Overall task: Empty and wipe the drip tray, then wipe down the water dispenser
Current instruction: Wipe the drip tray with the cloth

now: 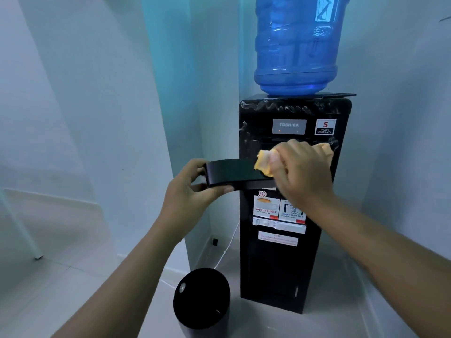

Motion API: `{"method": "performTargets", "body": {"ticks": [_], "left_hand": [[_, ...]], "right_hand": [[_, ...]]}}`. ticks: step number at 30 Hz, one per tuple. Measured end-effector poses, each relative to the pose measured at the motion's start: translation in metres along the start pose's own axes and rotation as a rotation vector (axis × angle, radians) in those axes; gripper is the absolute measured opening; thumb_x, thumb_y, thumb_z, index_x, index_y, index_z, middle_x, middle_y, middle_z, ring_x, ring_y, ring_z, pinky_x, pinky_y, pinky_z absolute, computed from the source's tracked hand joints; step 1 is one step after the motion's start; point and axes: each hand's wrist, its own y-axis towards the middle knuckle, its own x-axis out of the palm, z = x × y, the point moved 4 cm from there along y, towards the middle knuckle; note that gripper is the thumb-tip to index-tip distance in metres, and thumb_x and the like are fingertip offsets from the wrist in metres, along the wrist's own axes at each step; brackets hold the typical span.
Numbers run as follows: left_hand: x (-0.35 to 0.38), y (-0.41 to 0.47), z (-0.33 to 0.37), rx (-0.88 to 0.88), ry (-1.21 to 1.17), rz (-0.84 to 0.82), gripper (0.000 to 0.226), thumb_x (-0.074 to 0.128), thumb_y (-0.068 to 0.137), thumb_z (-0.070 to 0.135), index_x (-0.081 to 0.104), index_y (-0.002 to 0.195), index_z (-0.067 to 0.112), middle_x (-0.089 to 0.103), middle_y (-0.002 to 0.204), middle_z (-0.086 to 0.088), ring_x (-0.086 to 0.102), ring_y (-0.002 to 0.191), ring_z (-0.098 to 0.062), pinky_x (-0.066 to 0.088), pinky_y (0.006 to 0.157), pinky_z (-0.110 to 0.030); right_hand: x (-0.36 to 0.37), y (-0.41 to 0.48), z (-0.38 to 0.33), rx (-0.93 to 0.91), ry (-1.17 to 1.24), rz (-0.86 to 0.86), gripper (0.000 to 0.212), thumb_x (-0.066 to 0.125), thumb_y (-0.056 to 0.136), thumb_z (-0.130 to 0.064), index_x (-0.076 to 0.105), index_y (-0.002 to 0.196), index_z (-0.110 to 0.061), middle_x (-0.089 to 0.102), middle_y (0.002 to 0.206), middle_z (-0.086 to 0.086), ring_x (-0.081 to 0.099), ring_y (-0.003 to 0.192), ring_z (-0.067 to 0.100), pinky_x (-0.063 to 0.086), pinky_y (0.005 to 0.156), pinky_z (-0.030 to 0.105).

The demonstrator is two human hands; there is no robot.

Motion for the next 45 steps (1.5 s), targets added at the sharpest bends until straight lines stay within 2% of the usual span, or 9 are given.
{"method": "performTargets", "body": {"ticks": [6, 13, 22, 27, 33, 38, 40, 42, 45], "left_hand": [[0.011, 0.002, 0.007, 0.025, 0.02, -0.033, 0.041, 0.089, 0.065, 0.028, 0.064, 0.096, 0.037, 0.071, 0.102, 0.008, 0.075, 0.087, -0.016, 0.057, 0.079, -0.028], [-0.01, 0.01, -0.004, -0.112, 0.033, -0.066, 0.043, 0.087, 0.069, 0.034, 0.063, 0.105, 0.035, 0.073, 0.109, 0.009, 0.072, 0.099, -0.015, 0.052, 0.083, -0.031], [-0.003, 0.011, -0.029, -0.358, -0.306, -0.048, 0.057, 0.077, 0.075, 0.041, 0.063, 0.12, 0.009, 0.068, 0.118, -0.02, 0.071, 0.102, -0.03, 0.06, 0.083, -0.041], [0.002, 0.01, -0.022, -0.168, 0.213, -0.245, 0.101, 0.089, 0.065, 0.048, 0.025, 0.143, 0.056, 0.056, 0.116, 0.032, 0.065, 0.104, -0.003, 0.053, 0.089, -0.02], [0.004, 0.012, -0.01, 0.094, 0.373, -0.133, 0.072, 0.087, 0.074, 0.026, 0.039, 0.12, 0.054, 0.046, 0.131, 0.033, 0.05, 0.116, 0.007, 0.049, 0.096, -0.024], [0.011, 0.01, -0.002, 0.156, 0.297, -0.113, 0.069, 0.086, 0.075, 0.024, 0.043, 0.126, 0.041, 0.051, 0.123, 0.038, 0.05, 0.116, 0.012, 0.044, 0.086, -0.004], [0.011, 0.007, -0.002, 0.147, 0.245, -0.09, 0.065, 0.086, 0.076, 0.023, 0.043, 0.12, 0.045, 0.055, 0.113, 0.034, 0.053, 0.11, 0.011, 0.044, 0.08, -0.003], [0.014, 0.006, 0.001, 0.147, 0.208, -0.058, 0.062, 0.085, 0.077, 0.024, 0.043, 0.117, 0.045, 0.057, 0.11, 0.031, 0.055, 0.106, 0.01, 0.045, 0.079, -0.004], [0.029, 0.007, 0.018, 0.204, 0.207, -0.048, 0.054, 0.083, 0.078, 0.018, 0.048, 0.11, 0.044, 0.062, 0.102, 0.022, 0.06, 0.092, 0.006, 0.044, 0.071, -0.006]], "right_hand": [[0.003, 0.001, -0.027, -0.291, 0.012, -0.081, 0.038, 0.033, 0.099, -0.041, 0.062, 0.111, -0.019, 0.058, 0.089, -0.003, 0.051, 0.08, 0.02, 0.031, 0.075, 0.037], [0.006, -0.01, 0.057, 0.179, 0.319, -0.146, 0.039, 0.035, 0.102, -0.037, 0.044, 0.072, -0.015, 0.045, 0.067, -0.003, 0.041, 0.06, 0.012, 0.035, 0.055, 0.035], [0.008, -0.013, 0.066, 0.497, 0.728, -0.144, 0.031, 0.044, 0.098, -0.051, 0.067, 0.091, -0.032, 0.054, 0.057, -0.019, 0.049, 0.05, -0.002, 0.038, 0.045, 0.016], [0.019, -0.016, 0.076, 0.791, 0.912, -0.198, 0.031, 0.055, 0.093, -0.049, 0.071, 0.086, -0.022, 0.064, 0.078, 0.006, 0.059, 0.073, 0.022, 0.042, 0.066, 0.036], [0.02, -0.023, 0.078, 0.908, 0.924, -0.264, 0.034, 0.056, 0.087, -0.057, 0.072, 0.091, -0.027, 0.067, 0.088, 0.012, 0.056, 0.076, 0.026, 0.043, 0.068, 0.04], [-0.007, -0.017, 0.067, 0.509, 0.592, 0.153, 0.03, 0.051, 0.099, -0.04, 0.069, 0.081, -0.023, 0.064, 0.072, 0.007, 0.052, 0.064, 0.008, 0.038, 0.058, 0.02], [-0.02, -0.013, 0.048, 0.275, 0.465, 0.238, 0.021, 0.055, 0.099, -0.029, 0.073, 0.092, -0.022, 0.069, 0.085, -0.003, 0.06, 0.076, 0.01, 0.046, 0.074, 0.023], [-0.023, -0.009, 0.019, 0.037, 0.385, 0.233, 0.014, 0.061, 0.095, -0.022, 0.075, 0.094, -0.022, 0.072, 0.096, -0.007, 0.063, 0.091, 0.011, 0.043, 0.094, 0.041], [-0.008, -0.007, -0.037, -0.322, 0.458, 0.008, 0.017, 0.068, 0.09, -0.012, 0.075, 0.105, -0.013, 0.07, 0.117, 0.004, 0.059, 0.116, 0.014, 0.037, 0.107, 0.034]]}}
